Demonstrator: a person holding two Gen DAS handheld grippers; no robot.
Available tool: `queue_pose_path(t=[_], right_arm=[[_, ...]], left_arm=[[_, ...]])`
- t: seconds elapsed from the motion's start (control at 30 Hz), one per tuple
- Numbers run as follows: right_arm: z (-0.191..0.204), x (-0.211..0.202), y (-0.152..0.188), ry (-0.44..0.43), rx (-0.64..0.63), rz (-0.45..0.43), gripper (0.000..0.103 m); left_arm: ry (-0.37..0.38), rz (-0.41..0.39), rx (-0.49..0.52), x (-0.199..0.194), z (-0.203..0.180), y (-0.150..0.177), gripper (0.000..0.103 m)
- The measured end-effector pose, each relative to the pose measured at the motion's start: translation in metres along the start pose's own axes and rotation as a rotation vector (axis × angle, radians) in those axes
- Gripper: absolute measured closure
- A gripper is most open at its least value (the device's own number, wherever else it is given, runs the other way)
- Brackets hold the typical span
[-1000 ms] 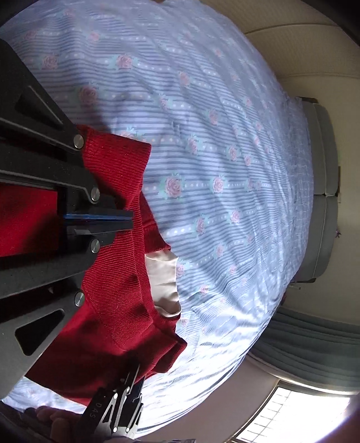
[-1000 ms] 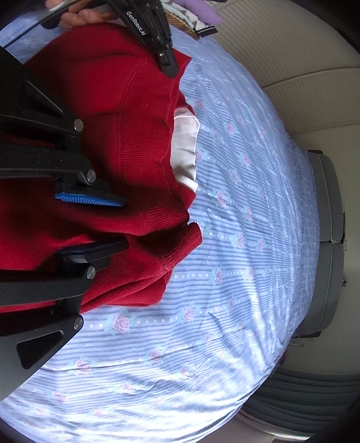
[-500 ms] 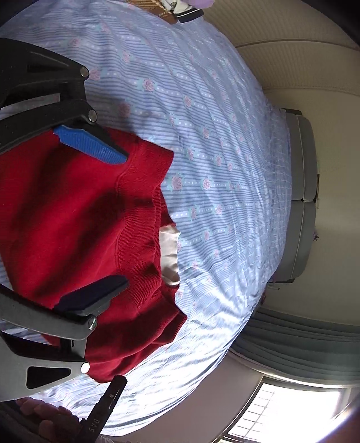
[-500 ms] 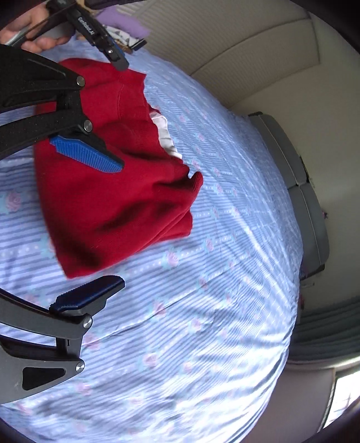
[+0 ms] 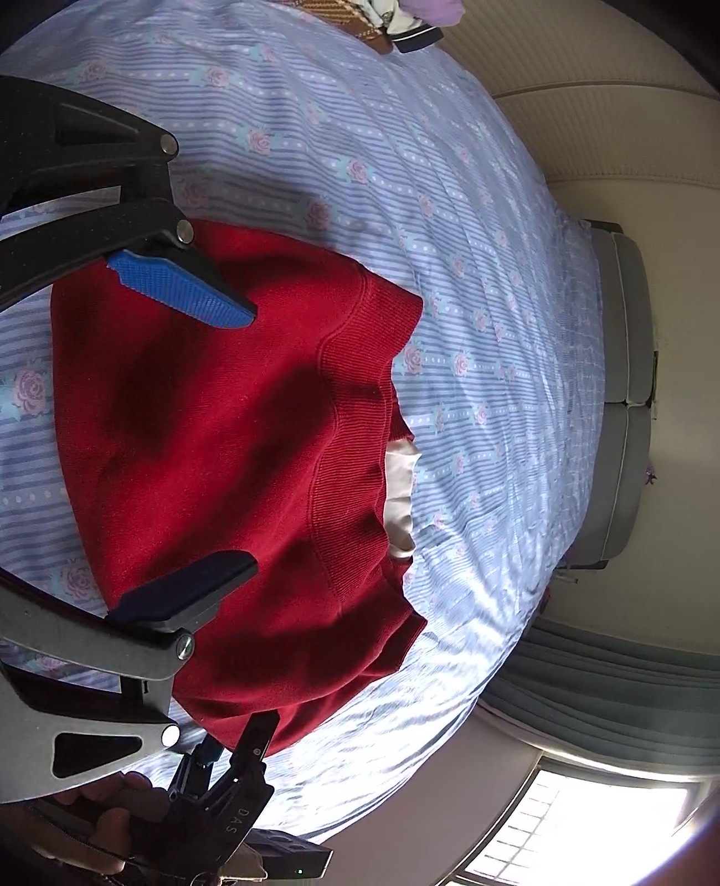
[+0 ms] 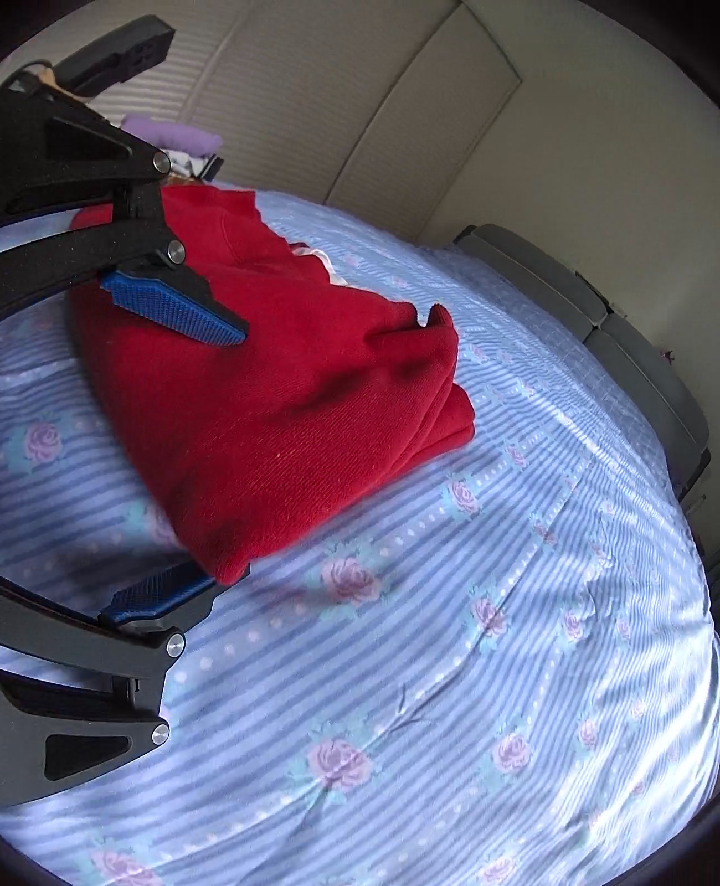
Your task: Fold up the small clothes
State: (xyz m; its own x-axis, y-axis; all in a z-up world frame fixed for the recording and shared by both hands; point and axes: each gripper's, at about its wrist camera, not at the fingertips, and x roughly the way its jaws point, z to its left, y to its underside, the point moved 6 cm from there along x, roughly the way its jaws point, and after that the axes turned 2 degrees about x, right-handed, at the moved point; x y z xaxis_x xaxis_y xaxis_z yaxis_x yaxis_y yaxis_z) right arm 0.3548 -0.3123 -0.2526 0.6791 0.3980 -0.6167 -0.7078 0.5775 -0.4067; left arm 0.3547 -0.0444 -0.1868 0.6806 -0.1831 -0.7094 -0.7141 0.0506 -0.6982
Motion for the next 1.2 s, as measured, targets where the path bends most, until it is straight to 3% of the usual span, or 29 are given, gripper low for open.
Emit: queue_pose_path(t=[0.17, 0.33, 0.47, 0.67, 0.83, 1.03, 1.2], right_arm=[[0.003, 0.021, -0.005, -0.072, 0.068, -0.019, 0.026], [0.009, 0.013, -0.007, -0.045, 0.067, -0.048, 0.056], [0.03, -0.007, -0.009, 0.031, -0.026, -0.116, 0.064], [0.108, -0.029, -0.01, 0.184, -0.3, -0.271, 0.066], [0.188, -0.03, 0.016, 0.299, -0.608, -0.381, 0.066], [0.263, -0.001, 0.078, 0.368, -0.952, -0.433, 0.067], [0.295, 0.039, 0.148, 0.413, -1.205, -0.383, 0.068]], left_arm=[[-0.006, 0.002, -0.033, 0.0, 0.009, -0.001, 0.021], [-0.017, 0.006, -0.066, -0.004, 0.022, 0.002, 0.021], [-0.029, -0.002, -0.087, -0.015, 0.035, 0.004, 0.021], [-0.069, -0.026, -0.127, -0.041, 0.069, 0.003, 0.021], [-0.109, -0.056, -0.174, -0.071, 0.112, 0.005, 0.021], [-0.182, -0.071, -0.215, -0.105, 0.173, 0.019, 0.021], [-0.244, -0.07, -0.252, -0.13, 0.22, 0.038, 0.021]])
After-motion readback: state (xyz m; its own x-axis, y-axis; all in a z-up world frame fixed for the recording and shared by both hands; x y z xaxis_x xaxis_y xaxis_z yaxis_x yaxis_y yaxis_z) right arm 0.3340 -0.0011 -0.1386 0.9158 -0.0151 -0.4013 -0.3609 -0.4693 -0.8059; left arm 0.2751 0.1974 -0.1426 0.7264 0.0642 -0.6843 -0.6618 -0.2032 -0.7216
